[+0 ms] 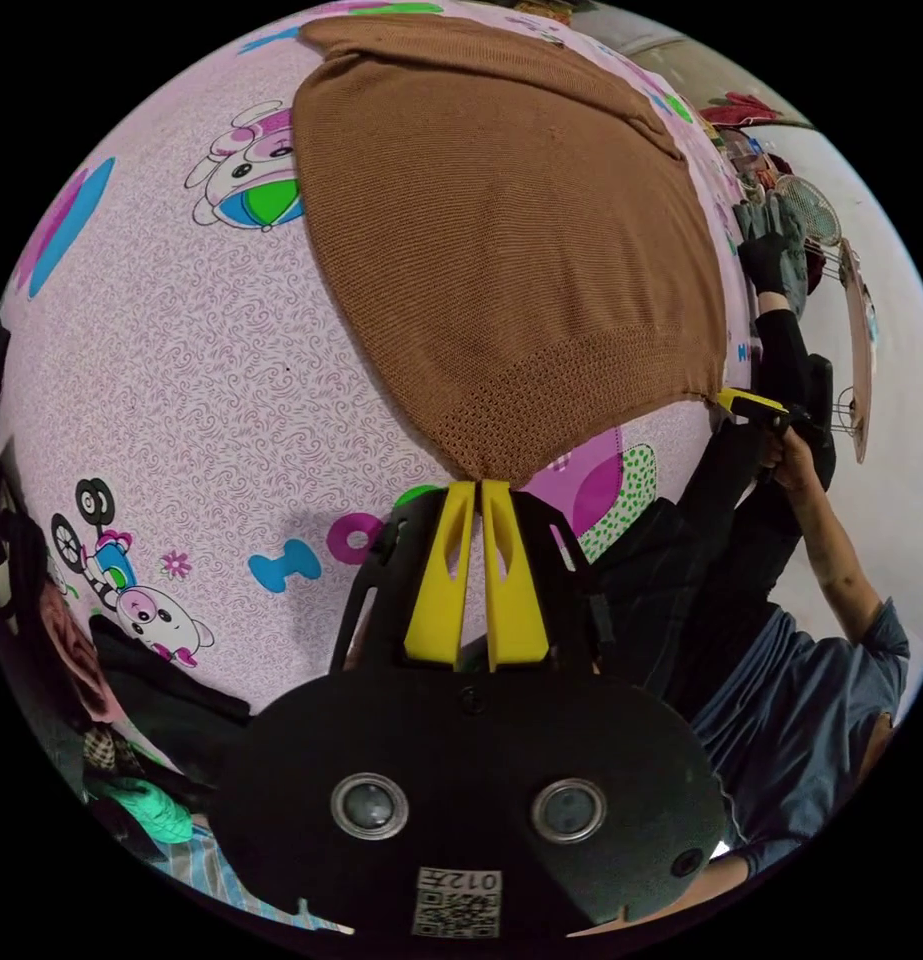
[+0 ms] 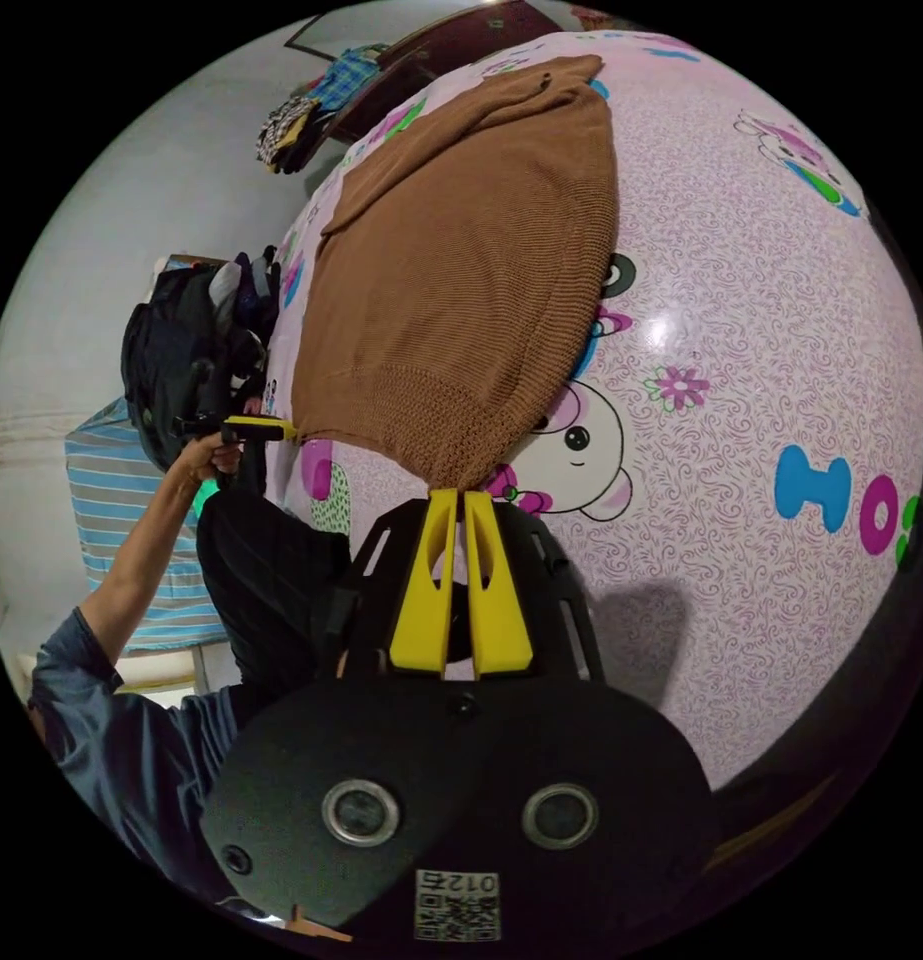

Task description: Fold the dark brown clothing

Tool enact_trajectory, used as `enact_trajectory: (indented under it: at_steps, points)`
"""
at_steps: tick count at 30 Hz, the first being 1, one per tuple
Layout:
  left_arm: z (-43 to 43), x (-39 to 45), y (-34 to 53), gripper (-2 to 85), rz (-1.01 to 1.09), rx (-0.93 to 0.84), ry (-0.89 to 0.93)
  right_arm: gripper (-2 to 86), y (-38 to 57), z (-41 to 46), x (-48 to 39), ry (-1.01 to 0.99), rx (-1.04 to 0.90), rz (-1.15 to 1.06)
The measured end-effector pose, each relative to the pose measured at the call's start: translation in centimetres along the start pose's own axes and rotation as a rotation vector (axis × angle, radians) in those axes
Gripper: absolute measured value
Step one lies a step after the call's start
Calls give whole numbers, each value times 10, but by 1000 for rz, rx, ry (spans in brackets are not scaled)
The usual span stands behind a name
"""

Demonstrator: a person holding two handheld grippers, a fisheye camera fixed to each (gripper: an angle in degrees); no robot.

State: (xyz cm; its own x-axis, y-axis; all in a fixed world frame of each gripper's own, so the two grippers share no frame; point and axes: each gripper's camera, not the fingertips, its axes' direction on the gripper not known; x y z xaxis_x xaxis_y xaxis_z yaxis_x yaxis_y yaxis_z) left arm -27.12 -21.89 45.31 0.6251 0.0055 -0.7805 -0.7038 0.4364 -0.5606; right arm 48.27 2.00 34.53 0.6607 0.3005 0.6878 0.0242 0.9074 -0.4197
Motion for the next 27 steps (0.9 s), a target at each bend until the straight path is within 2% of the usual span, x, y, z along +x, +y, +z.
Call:
enact_trajectory:
  at_steps: [8, 15, 27]
  points:
    - [-47, 23, 57, -1, 79, 125, -83, -9, 29, -50, -25, 127, 68, -140]
    - [-93, 41, 128, -1, 102, 302, -27, -9, 64, -108, -31, 53, 175, -167]
    - [-138, 92, 252, -1, 137, 489, -35, -9, 139, -192, -44, -50, 273, -243]
